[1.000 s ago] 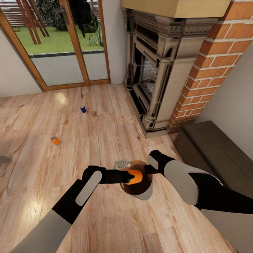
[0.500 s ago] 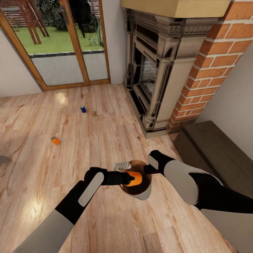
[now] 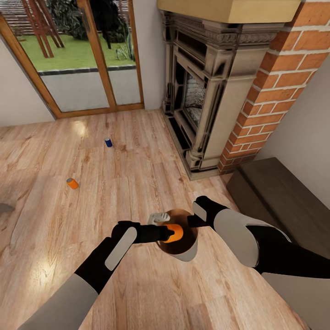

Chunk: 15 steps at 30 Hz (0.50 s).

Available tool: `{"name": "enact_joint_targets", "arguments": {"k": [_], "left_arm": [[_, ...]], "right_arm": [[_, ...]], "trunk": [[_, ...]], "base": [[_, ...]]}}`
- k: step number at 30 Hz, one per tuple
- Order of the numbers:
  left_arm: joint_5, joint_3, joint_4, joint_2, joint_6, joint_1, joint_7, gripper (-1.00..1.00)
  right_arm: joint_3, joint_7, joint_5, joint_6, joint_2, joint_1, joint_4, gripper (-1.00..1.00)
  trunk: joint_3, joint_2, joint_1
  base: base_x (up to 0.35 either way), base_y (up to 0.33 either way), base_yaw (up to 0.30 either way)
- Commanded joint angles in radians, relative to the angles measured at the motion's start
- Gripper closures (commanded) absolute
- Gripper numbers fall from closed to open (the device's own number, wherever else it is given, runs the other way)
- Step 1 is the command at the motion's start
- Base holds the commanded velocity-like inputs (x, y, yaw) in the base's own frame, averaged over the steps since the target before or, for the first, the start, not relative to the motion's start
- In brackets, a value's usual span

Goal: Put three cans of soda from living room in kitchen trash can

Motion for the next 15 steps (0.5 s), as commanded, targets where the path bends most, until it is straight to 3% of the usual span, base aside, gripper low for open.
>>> {"name": "enact_joint_targets", "arguments": {"k": [1, 10, 11, 15], "left_arm": [[0.001, 0.000, 0.002, 0.000, -0.001, 0.000, 0.000, 1.00], [0.000, 0.000, 0.031, -0.002, -0.025, 0.000, 0.000, 1.00], [0.000, 0.000, 0.032, -0.002, -0.026, 0.000, 0.000, -1.00], [-0.001, 0.000, 0.034, -0.009, -0.030, 0.000, -0.001, -1.00]], "right_arm": [[-0.008, 0.005, -0.011, -0.002, 0.000, 0.000, 0.000, 1.00], [-0.008, 0.006, -0.011, -0.001, 0.000, 0.000, 0.001, 1.00], [-0.008, 0.006, -0.011, -0.001, 0.000, 0.001, 0.001, 1.00], [-0.008, 0.009, -0.011, -0.001, 0.000, 0.004, 0.002, 1.00]], "trunk": [[0.000, 0.000, 0.000], [0.000, 0.000, 0.000], [0.000, 0.000, 0.000], [0.000, 0.000, 0.000]], "base": [[0.000, 0.000, 0.000], [0.000, 0.000, 0.000], [0.000, 0.000, 0.000], [0.000, 0.000, 0.000]]}}
